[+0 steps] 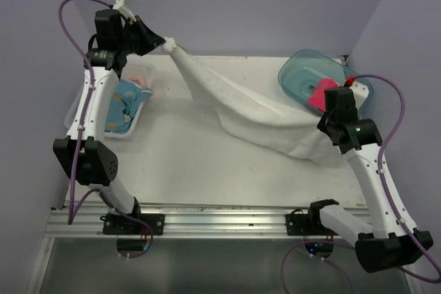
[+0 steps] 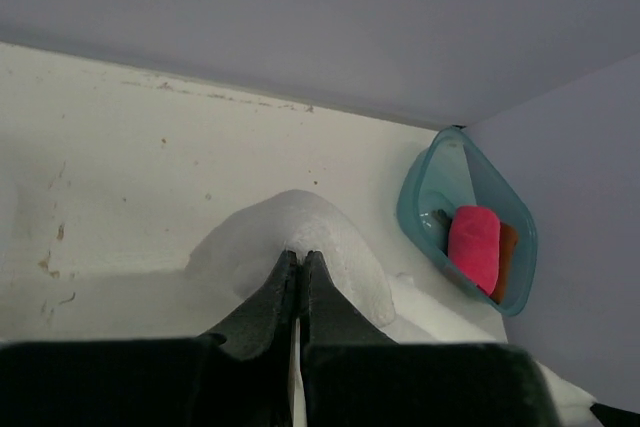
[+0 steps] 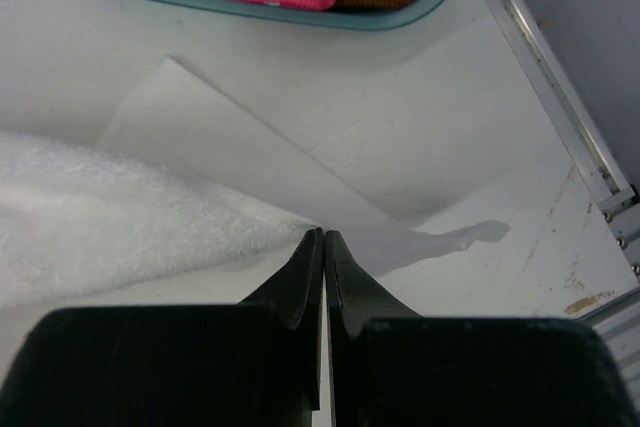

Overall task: Roll the towels
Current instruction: Flatten the towel

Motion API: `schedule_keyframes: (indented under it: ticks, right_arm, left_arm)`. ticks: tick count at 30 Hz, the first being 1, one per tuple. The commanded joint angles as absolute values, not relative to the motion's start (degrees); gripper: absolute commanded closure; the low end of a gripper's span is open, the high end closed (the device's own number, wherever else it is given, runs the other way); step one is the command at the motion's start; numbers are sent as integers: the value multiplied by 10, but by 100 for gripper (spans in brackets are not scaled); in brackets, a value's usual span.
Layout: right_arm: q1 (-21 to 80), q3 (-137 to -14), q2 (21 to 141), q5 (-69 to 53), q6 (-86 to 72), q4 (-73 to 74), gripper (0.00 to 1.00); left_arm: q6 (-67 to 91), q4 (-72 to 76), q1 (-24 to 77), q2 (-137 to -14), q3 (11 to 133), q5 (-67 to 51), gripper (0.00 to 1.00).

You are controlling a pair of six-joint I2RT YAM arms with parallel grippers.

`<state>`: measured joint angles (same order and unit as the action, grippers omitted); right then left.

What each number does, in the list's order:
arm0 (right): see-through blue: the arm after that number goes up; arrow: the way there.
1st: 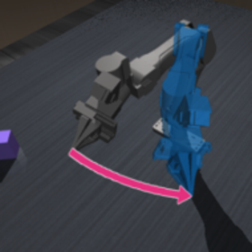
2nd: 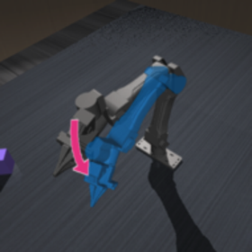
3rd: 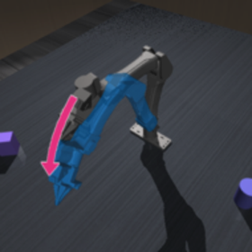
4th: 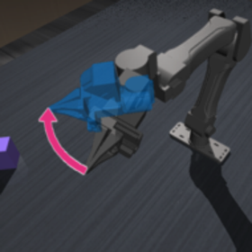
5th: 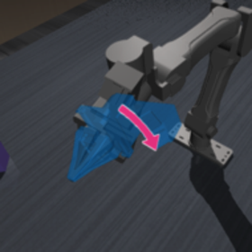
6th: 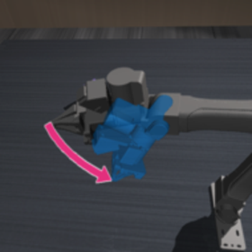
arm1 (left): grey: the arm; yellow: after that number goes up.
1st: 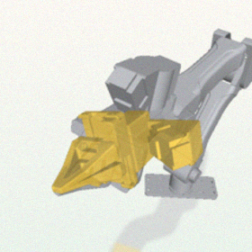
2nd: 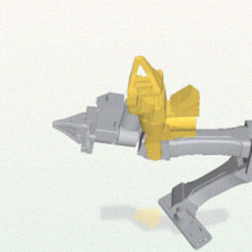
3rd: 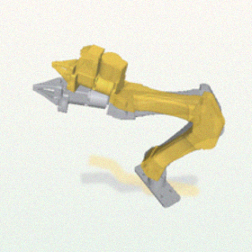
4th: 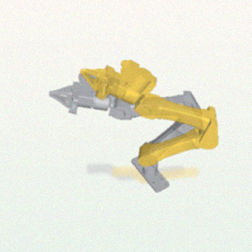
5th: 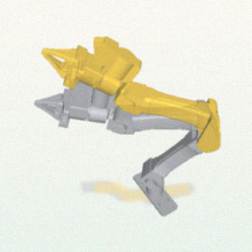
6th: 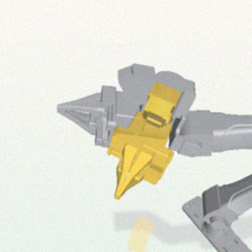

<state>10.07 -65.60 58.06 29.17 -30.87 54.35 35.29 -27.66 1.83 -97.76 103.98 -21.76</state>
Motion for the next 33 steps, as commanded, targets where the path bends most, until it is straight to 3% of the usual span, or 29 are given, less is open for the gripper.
schedule_keyframes:
  ticks: [1, 11, 21, 27, 33]
  right_arm:
    - [98, -735, 587, 323, -291, 519, 100]
    - [98, -939, 573, 292, -251, 549, 100]
    - [98, -1136, 548, 249, -220, 622, 100]
    - [98, -1058, 569, 259, -200, 571, 100]
    - [98, -930, 693, 260, -188, 482, 100]
  left_arm:
    - [338, -241, 12, -949, 1102, -221, 100]
    - [311, -225, 0, -847, 1114, -232, 100]
    - [291, -253, -25, -745, 1124, -171, 100]
    - [302, -243, -25, -746, 1056, -188, 100]
    - [306, -215, -25, -746, 930, -198, 100]
